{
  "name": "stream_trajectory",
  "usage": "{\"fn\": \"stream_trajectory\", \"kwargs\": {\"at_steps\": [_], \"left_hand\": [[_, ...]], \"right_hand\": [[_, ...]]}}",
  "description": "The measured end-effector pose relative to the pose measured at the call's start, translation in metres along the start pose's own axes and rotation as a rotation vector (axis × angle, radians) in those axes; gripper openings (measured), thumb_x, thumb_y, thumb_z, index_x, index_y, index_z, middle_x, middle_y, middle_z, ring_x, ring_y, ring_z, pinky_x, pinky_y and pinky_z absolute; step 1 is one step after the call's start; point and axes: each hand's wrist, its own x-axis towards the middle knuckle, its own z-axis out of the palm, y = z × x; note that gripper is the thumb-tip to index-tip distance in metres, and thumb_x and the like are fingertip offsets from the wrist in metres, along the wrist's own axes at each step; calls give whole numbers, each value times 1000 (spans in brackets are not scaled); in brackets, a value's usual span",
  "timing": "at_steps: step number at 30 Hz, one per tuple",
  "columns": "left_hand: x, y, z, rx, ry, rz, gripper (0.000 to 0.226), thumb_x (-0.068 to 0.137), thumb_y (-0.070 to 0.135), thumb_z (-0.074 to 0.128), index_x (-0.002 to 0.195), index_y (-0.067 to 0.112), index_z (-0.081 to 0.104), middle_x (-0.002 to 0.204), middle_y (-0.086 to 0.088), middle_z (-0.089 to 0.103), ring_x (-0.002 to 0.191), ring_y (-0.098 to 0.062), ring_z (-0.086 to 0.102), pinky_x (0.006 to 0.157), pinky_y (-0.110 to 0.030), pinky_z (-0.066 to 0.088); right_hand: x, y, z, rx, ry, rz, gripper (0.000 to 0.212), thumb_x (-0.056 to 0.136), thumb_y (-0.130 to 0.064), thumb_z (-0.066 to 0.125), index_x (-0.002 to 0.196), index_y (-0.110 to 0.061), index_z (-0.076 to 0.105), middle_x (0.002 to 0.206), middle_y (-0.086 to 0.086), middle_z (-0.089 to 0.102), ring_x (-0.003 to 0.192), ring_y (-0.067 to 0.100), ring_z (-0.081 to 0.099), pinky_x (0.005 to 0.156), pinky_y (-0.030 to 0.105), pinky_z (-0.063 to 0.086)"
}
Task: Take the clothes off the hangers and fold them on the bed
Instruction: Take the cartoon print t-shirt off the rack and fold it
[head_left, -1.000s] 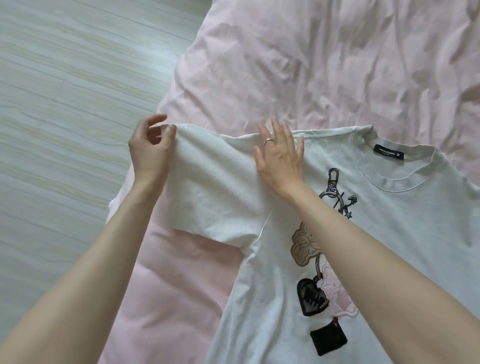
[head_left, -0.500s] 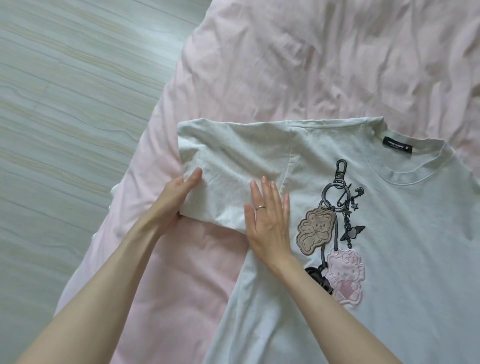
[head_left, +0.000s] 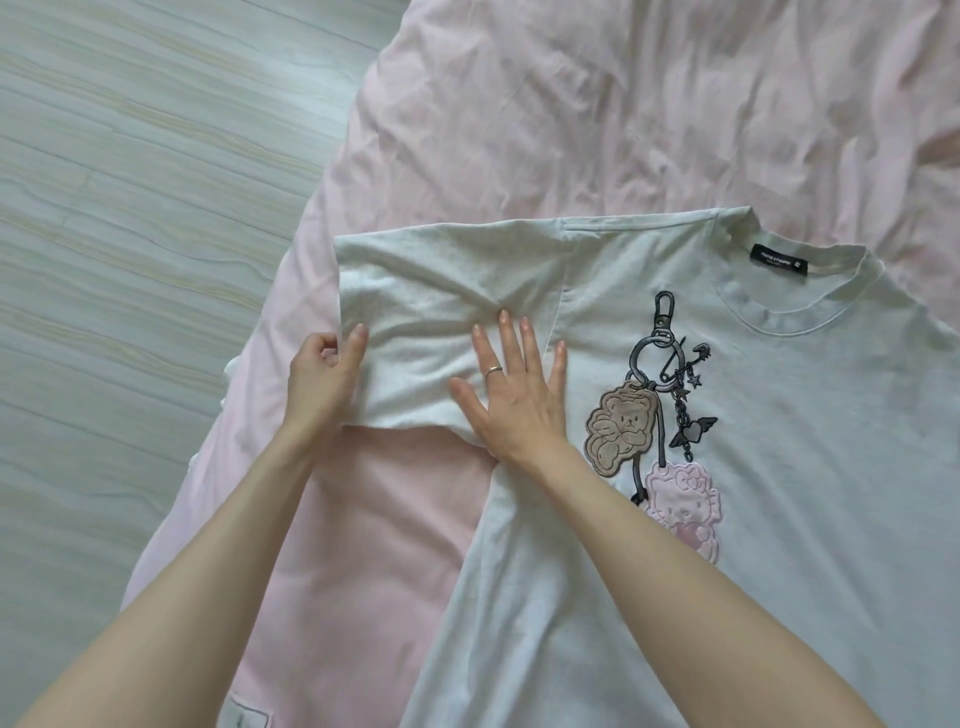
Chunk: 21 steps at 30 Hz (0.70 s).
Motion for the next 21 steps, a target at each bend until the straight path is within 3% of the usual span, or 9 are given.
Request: {"fn": "stream_trajectory", "kwargs": {"at_steps": [2,4,6,8,10,12,16,19,21], "left_hand": [[-4,5,2,-21,-74,-2,27,88,34,63,102,11,58,87,8,61,78,-3,58,63,-6,44],[-11,11,2,-83,-112,13,28,86,25,66,111,14,61,99,7,67,89,-6,64,74,-17,50],[-21,21,3,-135,-91,60,23,88,15,61,111,17,60,97,11,65,87,-1,62,71,-14,49],[-34,41,10,-117,-75,186,19,89,8,55,105,17,58,93,8,64,83,-2,59,71,-12,47],[-51,64,25,-40,-118,389,19,88,8,54,106,12,59,98,-2,63,86,-6,56,78,-16,44],[-72,81,50,104,-222,539,34,87,17,53,119,9,58,113,-9,65,96,-15,59,84,-26,44],[-125,92,113,557,-448,782,41,94,24,50,134,31,48,112,-6,68,99,-27,62,79,-37,48],[-142,79,138,831,-722,750,35,97,39,43,132,36,48,108,3,67,104,-19,59,77,-31,44],[-142,65,140,790,-751,702,33,97,38,45,126,29,55,104,3,66,101,-18,59,76,-29,43]], "right_hand": [[1,0,-4,14,-35,-3,73,86,-65,5,150,-31,2,158,-3,-13,144,15,-18,113,52,-16],[2,0,-15,156,-80,27,60,97,-54,16,150,-28,10,159,-4,-6,145,13,-12,115,48,-14],[2,-1,-37,564,-87,154,53,102,-42,21,147,-16,27,157,2,16,146,16,8,119,45,-2],[-7,10,-67,1137,-74,360,57,102,-42,23,138,-3,42,145,11,42,136,23,36,115,42,23],[-24,38,-93,1528,-88,465,62,98,-53,20,135,-10,46,135,7,53,124,21,51,107,40,37],[-42,70,-107,1762,-26,537,63,96,-59,19,133,-15,47,130,6,56,119,22,55,102,43,42],[-75,124,-110,1978,73,620,73,88,-70,26,129,-13,49,123,8,61,111,26,60,98,47,45],[-87,143,-96,2006,14,680,75,83,-74,29,115,-12,59,105,7,68,99,25,63,85,41,49],[-87,147,-84,1928,-41,752,64,86,-67,38,117,-13,55,109,8,66,102,25,61,83,41,49]]}}
